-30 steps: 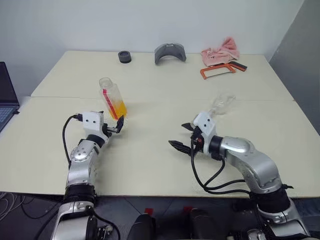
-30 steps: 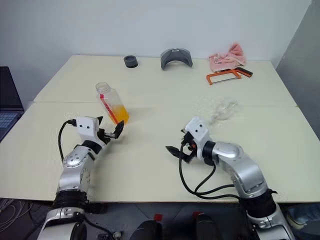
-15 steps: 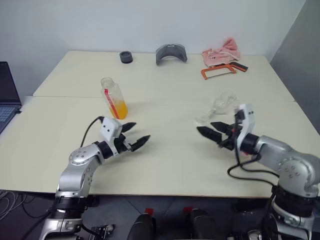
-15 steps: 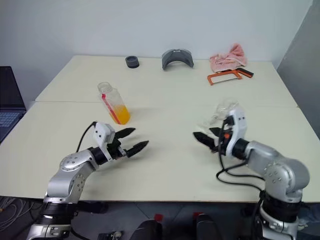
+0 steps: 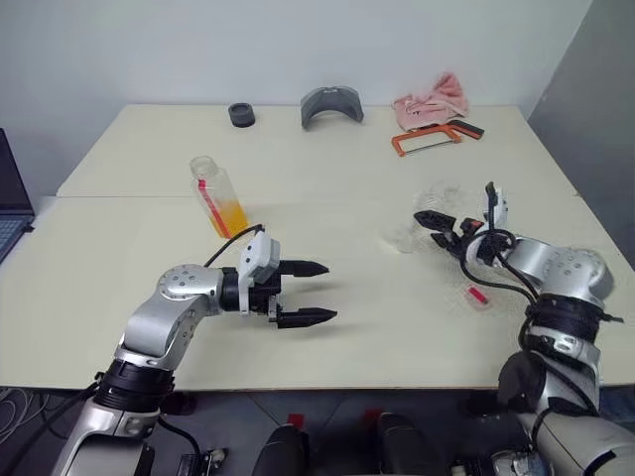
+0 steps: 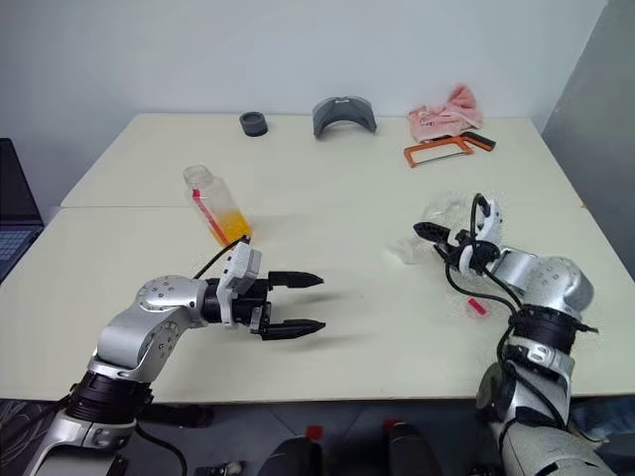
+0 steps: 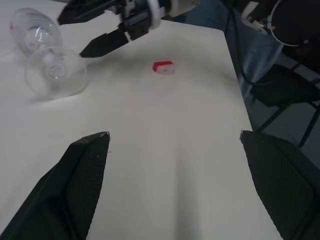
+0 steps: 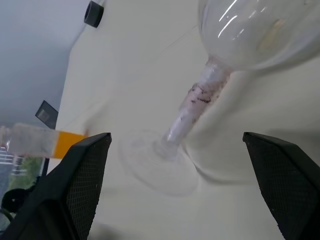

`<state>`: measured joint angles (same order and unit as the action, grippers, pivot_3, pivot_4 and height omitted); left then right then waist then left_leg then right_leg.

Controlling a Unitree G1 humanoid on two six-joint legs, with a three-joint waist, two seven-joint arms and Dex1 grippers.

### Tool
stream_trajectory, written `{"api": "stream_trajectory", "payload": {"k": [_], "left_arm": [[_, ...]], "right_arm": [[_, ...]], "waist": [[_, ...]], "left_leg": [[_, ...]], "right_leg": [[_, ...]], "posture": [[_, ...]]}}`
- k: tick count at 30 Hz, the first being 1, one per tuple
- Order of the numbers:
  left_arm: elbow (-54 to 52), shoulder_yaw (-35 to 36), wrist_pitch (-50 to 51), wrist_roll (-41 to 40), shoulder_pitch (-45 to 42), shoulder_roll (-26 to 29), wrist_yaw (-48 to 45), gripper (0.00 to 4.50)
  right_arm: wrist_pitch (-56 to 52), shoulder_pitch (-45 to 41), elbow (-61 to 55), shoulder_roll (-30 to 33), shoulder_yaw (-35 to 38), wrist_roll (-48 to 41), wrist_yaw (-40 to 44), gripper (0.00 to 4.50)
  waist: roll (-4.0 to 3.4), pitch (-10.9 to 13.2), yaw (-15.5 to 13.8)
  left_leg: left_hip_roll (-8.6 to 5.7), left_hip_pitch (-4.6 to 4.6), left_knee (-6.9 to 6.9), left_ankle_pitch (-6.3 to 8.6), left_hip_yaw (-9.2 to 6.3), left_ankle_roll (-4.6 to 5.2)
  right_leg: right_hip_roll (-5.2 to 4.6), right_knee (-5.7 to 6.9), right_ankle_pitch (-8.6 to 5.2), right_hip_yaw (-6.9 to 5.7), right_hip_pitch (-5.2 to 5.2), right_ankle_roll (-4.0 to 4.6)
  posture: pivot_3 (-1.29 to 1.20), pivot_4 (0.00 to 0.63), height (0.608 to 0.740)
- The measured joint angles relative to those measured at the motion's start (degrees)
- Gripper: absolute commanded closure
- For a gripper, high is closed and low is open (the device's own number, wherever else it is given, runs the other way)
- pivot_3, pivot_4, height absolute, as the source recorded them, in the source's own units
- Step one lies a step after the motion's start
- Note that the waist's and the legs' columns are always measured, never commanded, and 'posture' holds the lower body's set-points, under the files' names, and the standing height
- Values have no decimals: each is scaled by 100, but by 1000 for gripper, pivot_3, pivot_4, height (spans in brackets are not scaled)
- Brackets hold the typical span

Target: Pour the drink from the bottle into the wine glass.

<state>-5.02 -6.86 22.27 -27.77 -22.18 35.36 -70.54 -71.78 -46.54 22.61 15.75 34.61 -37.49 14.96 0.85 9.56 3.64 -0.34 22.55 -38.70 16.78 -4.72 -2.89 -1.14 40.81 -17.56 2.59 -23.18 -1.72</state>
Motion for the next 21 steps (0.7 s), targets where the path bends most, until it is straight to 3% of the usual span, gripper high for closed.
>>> {"api": "stream_trajectory", "payload": {"k": [12,15,21], "left_arm": [[28,-6,-78,69,-24,-48,-8,33],[137,-10,-228,154,14,-80,-24,0],[292,-25,-441,266,78,-125,-89,0]], "right_arm": [[1385,-670,2077,100,-401,177,432,0],[1542,-763,2316,75,-423,169,511,593],[1831,-857,2704,-6,-383,105,567,2774]], "waist": [[-2,1,0],[-2,1,-1],[-3,2,-1]], "left_leg": [[2,3,0,0,1,0],[2,3,0,0,2,0],[3,4,0,0,1,0]], "right_leg": [[-4,-4,0,1,-1,0],[-4,-4,0,1,0,0],[-4,-4,0,0,-1,0]], "posture": [[0,150,740],[0,150,740],[0,150,740]]}}
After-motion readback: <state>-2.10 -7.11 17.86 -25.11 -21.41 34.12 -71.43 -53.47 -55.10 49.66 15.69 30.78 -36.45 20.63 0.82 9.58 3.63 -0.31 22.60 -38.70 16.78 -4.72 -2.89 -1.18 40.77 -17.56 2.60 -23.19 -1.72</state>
